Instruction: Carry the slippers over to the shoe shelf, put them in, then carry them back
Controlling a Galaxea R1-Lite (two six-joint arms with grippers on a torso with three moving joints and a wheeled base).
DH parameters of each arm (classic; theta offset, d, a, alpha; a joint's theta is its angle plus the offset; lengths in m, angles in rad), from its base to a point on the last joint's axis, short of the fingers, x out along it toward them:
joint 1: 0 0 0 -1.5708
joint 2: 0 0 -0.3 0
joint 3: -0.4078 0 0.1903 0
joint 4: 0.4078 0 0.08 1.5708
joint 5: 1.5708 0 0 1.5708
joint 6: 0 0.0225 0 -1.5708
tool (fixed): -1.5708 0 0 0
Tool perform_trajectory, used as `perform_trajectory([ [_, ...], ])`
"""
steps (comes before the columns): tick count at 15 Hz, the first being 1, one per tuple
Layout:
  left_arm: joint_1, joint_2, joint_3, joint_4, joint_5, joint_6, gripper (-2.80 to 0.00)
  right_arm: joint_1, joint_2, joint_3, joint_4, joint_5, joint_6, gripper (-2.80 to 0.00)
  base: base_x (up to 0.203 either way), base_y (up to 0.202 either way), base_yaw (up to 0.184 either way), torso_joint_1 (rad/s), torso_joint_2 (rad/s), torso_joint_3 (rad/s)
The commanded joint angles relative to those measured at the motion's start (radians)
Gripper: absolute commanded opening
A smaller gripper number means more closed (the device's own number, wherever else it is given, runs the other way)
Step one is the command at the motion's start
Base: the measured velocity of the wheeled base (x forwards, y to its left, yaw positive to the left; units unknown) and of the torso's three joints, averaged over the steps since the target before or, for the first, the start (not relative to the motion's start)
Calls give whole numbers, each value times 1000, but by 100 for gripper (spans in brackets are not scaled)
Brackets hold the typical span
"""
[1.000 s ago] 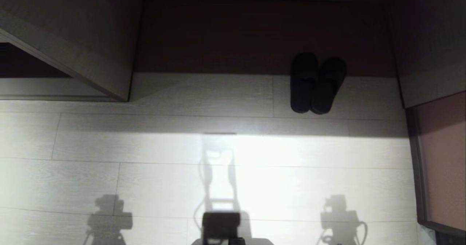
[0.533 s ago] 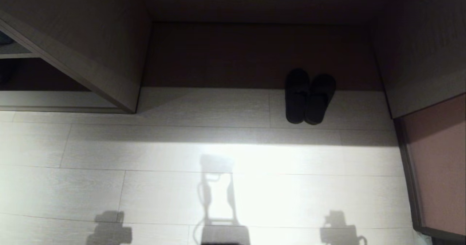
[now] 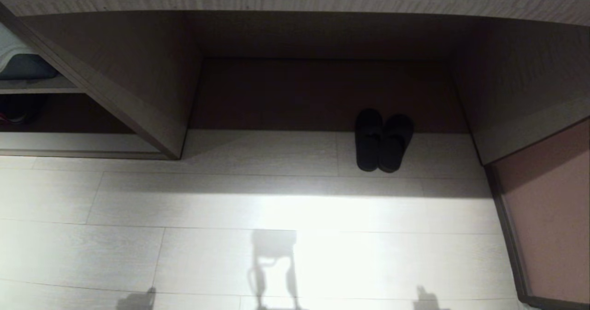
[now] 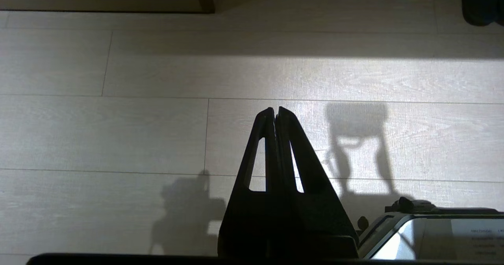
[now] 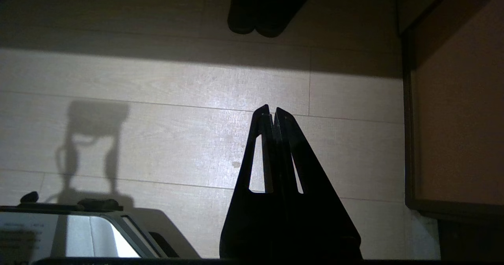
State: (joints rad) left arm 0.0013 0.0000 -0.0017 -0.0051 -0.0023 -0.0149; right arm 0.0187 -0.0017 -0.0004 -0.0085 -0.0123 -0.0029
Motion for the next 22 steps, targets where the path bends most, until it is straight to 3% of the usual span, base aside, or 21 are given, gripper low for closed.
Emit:
perform_trajectory([
  [1, 0, 2, 0, -1, 1, 0, -280, 0, 2, 2, -1, 0, 0, -280, 0, 0, 0, -2, 2, 217],
  [22, 0, 2, 0, -1, 1, 0, -280, 0, 2, 1, -1, 0, 0, -280, 0, 0, 0, 3, 1, 203],
])
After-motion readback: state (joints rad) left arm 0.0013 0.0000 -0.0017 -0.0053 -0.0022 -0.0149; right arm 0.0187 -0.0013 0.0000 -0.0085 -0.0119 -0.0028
